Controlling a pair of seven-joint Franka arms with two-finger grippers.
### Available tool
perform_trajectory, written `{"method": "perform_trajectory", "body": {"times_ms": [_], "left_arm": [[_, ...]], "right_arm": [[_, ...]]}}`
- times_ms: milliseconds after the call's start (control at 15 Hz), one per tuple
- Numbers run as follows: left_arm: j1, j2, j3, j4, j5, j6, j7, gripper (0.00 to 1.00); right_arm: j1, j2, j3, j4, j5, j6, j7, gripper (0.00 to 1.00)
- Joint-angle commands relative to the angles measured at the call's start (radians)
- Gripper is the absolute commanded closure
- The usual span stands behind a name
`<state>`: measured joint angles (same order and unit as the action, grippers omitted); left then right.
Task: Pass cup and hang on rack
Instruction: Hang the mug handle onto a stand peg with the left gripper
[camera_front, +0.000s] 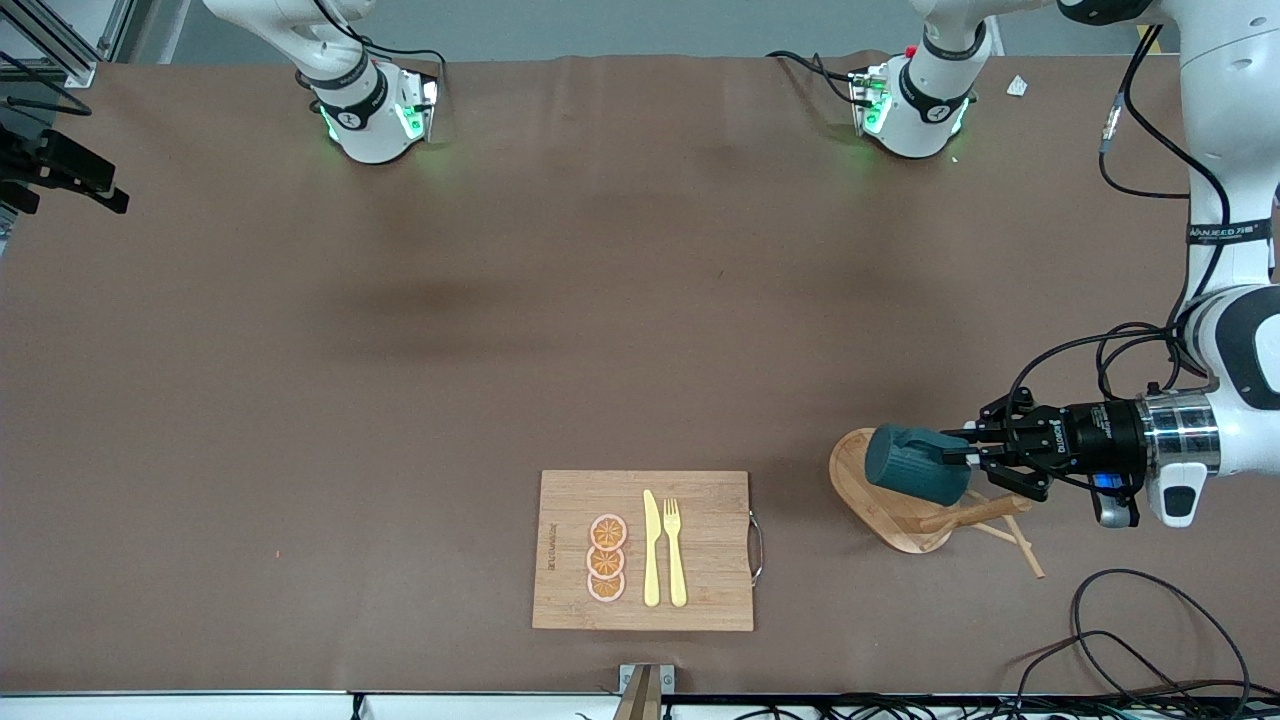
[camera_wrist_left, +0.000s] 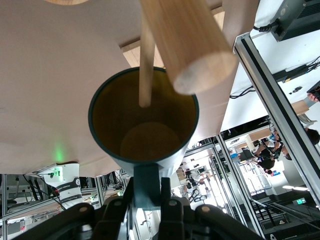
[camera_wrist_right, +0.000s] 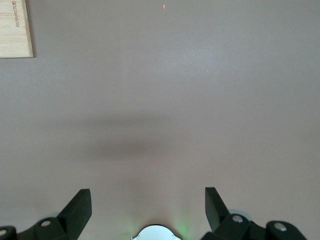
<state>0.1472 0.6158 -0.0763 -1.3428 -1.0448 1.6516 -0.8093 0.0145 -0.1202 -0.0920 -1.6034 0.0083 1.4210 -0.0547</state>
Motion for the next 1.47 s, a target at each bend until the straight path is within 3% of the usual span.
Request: {"method": "perform_trajectory", "body": {"times_ms": [0,400,1400], "left_arm": [[0.026,0.027,-0.008,0.011,-0.024,-0.016,0.039,1.00],[0.046,0.056,-0.007,0.014,-0.084,-0.012,0.056,1.00],[0.083,0.079,0.001,0.014,-0.086,-0.007,0.071,0.98]], "right_arm": [[-0.004,-0.016,0.002,-0.013,-0.001,-0.002,-0.010,0.00],[-0.004,-0.018,0.002,-0.015,-0.001,-0.001,-0.008,0.00],[0.001,-0.016,0.005,-0.015,-0.001,0.001,-0.010,0.00]]}}
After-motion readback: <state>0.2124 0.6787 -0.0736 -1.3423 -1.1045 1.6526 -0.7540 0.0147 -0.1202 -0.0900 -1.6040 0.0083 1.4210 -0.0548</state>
